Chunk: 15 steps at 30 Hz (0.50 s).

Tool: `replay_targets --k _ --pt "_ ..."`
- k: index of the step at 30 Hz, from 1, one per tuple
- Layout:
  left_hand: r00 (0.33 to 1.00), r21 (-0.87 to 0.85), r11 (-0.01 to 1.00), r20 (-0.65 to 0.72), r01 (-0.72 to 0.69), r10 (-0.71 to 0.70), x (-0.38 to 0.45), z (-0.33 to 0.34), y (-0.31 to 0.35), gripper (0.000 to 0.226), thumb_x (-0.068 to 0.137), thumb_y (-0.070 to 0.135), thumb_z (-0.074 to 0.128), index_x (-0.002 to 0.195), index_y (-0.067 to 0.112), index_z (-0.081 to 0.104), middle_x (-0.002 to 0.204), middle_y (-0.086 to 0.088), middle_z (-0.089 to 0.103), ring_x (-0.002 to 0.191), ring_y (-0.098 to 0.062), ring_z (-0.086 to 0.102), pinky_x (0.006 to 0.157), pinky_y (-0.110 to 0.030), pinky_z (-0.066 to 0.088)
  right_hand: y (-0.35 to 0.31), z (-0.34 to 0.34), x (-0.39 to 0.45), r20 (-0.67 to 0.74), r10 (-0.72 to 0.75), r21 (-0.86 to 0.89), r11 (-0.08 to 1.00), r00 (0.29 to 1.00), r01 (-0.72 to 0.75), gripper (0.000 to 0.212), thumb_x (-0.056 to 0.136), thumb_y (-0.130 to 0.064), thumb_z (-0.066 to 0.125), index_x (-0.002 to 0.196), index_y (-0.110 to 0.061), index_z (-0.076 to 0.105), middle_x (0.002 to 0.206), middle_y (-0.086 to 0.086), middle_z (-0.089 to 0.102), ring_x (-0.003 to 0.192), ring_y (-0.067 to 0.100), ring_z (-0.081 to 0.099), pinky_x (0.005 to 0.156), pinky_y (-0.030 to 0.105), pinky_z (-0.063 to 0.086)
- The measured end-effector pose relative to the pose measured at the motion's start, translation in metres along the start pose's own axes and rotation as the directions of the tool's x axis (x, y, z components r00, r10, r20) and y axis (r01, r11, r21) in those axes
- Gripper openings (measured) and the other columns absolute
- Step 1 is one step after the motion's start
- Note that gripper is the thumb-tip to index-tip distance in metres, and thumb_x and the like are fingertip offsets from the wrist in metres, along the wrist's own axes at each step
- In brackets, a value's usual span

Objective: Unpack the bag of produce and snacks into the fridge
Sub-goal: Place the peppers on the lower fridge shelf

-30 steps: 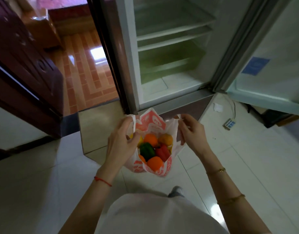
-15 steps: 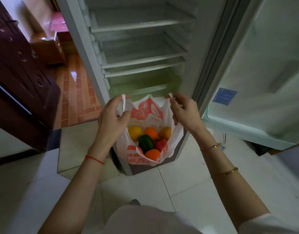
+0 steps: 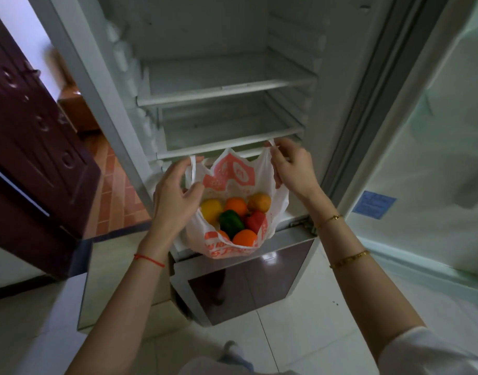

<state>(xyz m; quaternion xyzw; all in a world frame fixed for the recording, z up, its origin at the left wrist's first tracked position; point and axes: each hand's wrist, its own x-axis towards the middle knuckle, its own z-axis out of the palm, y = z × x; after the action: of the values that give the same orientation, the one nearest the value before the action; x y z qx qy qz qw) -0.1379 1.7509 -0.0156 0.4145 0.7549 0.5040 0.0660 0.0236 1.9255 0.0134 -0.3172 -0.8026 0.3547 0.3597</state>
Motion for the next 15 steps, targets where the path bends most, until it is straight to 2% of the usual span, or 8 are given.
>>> replay_targets --k 3,5,7,9,11,13,15 --pt "1.0 -0.017 1.0 0.02 0.0 0.001 0.007 0.002 -0.017 0.049 0.089 0.008 0.055 0.134 0.027 0.053 0.122 0.003 0.06 0.07 -0.017 0.062 0.055 -0.023 0.047 0.014 0.012 0.014 -0.003 0.025 -0.012 1.0 1.0 -0.025 0.022 0.103 -0.02 0.042 0.109 -0.007 0.059 0.061 0.002 0.06 0.043 0.015 0.06 0.051 0.034 0.057" --pt "1.0 -0.018 1.0 0.025 -0.011 0.012 0.008 0.002 -0.028 0.048 0.088 0.01 0.055 0.133 0.03 0.053 0.117 0.004 0.061 0.075 -0.021 0.063 0.059 -0.034 0.054 0.024 0.017 0.019 0.003 0.039 -0.025 0.999 0.999 -0.039 0.023 0.103 -0.021 0.043 0.11 -0.007 0.059 0.066 0.004 0.065 0.048 0.02 0.064 0.053 0.034 0.058" --pt "0.999 0.0 1.0 0.036 -0.02 0.02 0.005 0.002 -0.037 0.048 0.088 0.012 0.056 0.132 0.03 0.053 0.109 0.005 0.06 0.07 -0.025 0.062 0.06 -0.04 0.055 0.034 0.022 0.022 0.014 0.033 -0.063 0.997 0.999 -0.032 0.022 0.102 -0.022 0.044 0.105 -0.008 0.061 0.073 0.01 0.068 0.053 0.02 0.066 0.054 0.03 0.057" --pt "0.998 0.011 0.999 0.054 -0.037 0.037 0.002 0.003 -0.045 0.048 0.088 0.009 0.058 0.129 0.032 0.053 0.105 0.006 0.059 0.062 -0.025 0.059 0.053 -0.035 0.051 0.041 0.025 0.02 0.033 0.038 -0.133 0.99 0.999 -0.034 0.021 0.102 -0.024 0.046 0.096 -0.009 0.06 0.07 0.012 0.067 0.048 0.014 0.063 0.055 0.028 0.055" --pt "0.995 0.012 0.999 0.089 -0.046 0.045 -0.002 0.004 -0.053 0.049 0.088 0.008 0.058 0.126 0.037 0.052 0.11 0.006 0.06 0.06 -0.024 0.059 0.05 -0.034 0.05 0.045 0.029 0.018 0.062 0.073 -0.195 0.979 0.995 -0.06 0.021 0.102 -0.027 0.047 0.094 -0.011 0.057 0.066 0.007 0.065 0.042 0.01 0.061 0.056 0.034 0.056" --pt "0.992 0.001 0.999 0.122 -0.037 0.037 -0.005 0.004 -0.06 0.048 0.089 0.009 0.057 0.128 0.036 0.051 0.114 0.007 0.06 0.062 -0.027 0.061 0.052 -0.041 0.053 0.048 0.034 0.017 0.072 0.1 -0.275 0.958 0.992 -0.077 0.019 0.101 -0.028 0.047 0.089 -0.015 0.052 0.064 0.001 0.06 0.047 0.016 0.063 0.054 0.037 0.055" --pt "0.992 0.002 0.999 0.123 -0.034 0.033 -0.009 0.004 -0.061 0.048 0.089 0.009 0.058 0.129 0.035 0.052 0.111 0.008 0.06 0.056 -0.026 0.057 0.049 -0.037 0.049 0.049 0.04 0.016 0.03 0.119 -0.419 0.903 0.992 -0.095 0.019 0.099 -0.033 0.048 0.088 -0.017 0.047 0.067 -0.002 0.055 0.058 0.023 0.06 0.051 0.031 0.044"
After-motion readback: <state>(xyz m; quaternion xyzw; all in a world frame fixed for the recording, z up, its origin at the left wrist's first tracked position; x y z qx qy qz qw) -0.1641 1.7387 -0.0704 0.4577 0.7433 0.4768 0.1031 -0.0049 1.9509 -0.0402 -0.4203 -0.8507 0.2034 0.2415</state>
